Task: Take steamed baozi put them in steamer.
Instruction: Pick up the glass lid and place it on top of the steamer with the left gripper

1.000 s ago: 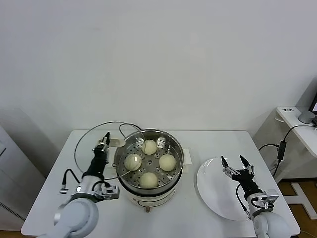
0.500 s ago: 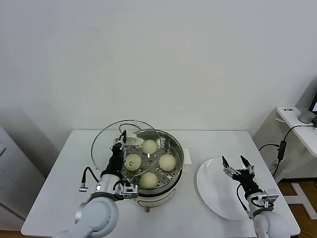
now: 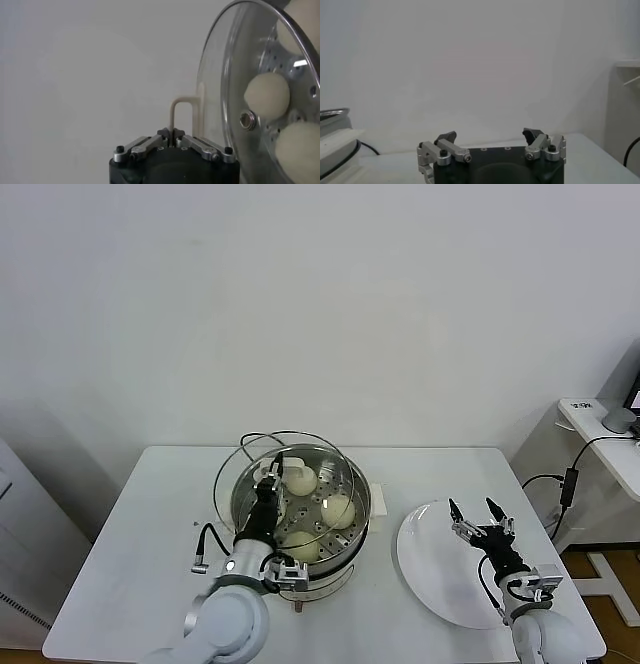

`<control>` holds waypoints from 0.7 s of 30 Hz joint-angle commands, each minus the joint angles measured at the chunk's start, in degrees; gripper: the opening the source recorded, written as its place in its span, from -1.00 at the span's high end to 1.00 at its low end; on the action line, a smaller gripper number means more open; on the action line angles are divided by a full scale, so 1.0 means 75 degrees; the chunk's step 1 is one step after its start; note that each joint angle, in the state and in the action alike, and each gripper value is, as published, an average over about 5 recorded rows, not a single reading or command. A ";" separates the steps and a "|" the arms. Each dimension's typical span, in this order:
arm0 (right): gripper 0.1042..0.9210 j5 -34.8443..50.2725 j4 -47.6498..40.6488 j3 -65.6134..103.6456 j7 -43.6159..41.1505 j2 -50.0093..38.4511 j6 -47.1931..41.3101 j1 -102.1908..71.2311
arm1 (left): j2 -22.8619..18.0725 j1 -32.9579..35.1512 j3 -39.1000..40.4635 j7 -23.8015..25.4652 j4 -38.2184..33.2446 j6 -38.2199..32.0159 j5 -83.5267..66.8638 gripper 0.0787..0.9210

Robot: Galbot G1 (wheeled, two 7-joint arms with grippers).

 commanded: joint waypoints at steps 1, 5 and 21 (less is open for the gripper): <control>-0.76 -0.0010 -0.0054 0.0009 -0.0020 0.0018 0.0018 0.0024 | -0.0216 -0.0109 0.0340 -0.0055 0.0167 -0.0164 0.0127 0.94; -0.76 -0.0022 -0.0075 0.0010 -0.0024 0.0027 0.0020 0.0043 | -0.0278 -0.0102 0.0389 -0.0114 0.0267 -0.0256 0.0162 0.94; -0.76 -0.0036 -0.0104 0.0042 -0.0046 0.0027 0.0027 0.0032 | -0.0307 0.0026 0.0327 -0.0247 0.0511 -0.0432 0.0206 0.94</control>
